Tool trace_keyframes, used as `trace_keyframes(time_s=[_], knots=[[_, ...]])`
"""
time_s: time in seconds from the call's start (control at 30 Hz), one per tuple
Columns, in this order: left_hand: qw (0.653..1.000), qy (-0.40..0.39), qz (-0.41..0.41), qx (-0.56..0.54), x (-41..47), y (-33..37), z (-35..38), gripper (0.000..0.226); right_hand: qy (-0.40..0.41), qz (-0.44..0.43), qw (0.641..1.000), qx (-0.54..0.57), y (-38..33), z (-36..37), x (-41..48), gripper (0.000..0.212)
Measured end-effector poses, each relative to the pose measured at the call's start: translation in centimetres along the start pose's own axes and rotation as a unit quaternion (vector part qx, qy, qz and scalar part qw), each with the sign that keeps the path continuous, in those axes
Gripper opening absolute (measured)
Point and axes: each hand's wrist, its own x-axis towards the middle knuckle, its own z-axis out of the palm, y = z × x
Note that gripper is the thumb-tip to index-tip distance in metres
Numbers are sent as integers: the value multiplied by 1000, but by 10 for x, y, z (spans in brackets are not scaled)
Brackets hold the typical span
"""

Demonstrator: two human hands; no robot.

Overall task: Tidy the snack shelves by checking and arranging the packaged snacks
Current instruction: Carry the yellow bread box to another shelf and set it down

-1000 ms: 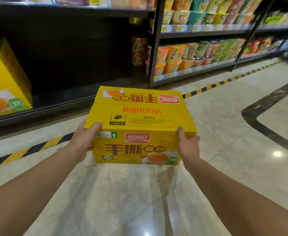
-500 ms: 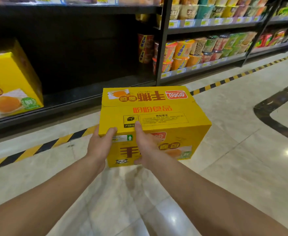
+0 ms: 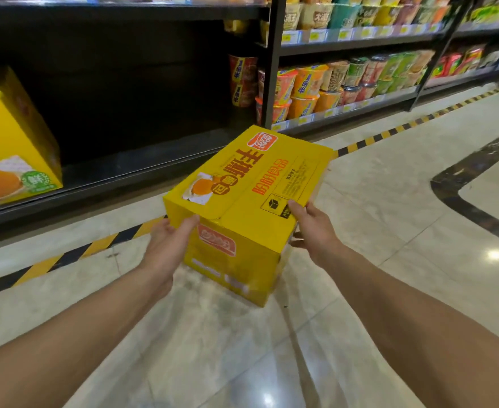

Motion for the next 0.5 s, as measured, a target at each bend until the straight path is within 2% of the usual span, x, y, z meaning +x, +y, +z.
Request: trace_keyframes(time_s=[0.07,0.1,0.17,0.2,0.27,0.37,0.43,0.5], knots=[[998,48,31,4,12,10,-9,105,-12,-3,1000,-7,-4,-10,0,21],[998,50,46,14,17,14,-12,105,-14,-6,1000,-6,-6,-13,-1,15],[998,15,60,30,24,20,-15,91,-24,-5,1000,-1,-11,-16,-7,14],[997,-10,59,40,25,22,-15,76,-28,0,1000,0,-12,-15,-9,15],[996,-37,59,49,26,22,-15,46,-22,13,1000,0,-17,-12,-15,27],[996,-28,74,44,25,19,-12,38,7,74,996,-52,-18,-6,-28,69],[996,-18,81,37,26,16,-10,38,-20,133,989,-66,-13,1,-44,75],[996,-9,83,26,26,12,-8,39,-75,179,980,-37,-5,6,-55,70]])
